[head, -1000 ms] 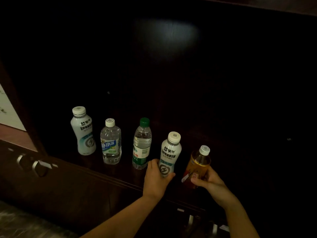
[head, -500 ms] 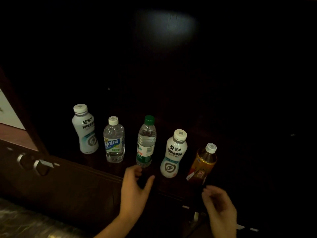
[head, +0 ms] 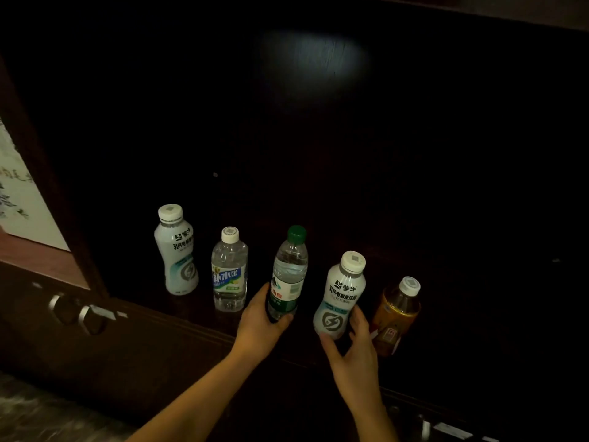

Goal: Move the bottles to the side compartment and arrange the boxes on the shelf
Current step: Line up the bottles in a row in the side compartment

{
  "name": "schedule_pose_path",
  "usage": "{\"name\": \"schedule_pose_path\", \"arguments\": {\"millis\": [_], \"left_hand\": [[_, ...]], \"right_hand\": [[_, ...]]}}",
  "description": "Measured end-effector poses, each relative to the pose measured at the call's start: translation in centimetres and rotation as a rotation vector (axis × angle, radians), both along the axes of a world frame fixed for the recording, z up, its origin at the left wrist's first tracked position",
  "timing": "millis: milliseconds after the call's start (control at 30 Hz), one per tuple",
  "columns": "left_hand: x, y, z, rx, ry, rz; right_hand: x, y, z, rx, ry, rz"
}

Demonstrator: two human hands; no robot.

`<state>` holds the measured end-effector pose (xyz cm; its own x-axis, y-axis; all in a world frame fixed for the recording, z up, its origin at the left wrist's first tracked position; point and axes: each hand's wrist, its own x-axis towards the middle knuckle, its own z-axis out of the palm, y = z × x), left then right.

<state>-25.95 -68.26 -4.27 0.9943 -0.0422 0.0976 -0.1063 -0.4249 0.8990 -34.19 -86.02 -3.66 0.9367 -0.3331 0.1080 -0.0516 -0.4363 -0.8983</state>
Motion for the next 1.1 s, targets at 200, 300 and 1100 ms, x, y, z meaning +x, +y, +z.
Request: {"name": "schedule_pose_path", "arguments": {"millis": [200,300,1100], "left_hand": [[0.3,-0.2,-0.5,-0.025,0.010,0.086],[0.2,-0.3,-0.7,-0.018,-0.007,0.102],[4.1,11.2,-0.5,-0.143,0.060,-0.023]], "right_hand": [[0.7,0.5,-0.8,0.002,-0.034,-0.072],[0.7,0.6,-0.9,-0.003,-0.044,-0.081],[1.7,8.5,-0.6,-0.127,-0.093,-0.072]]}}
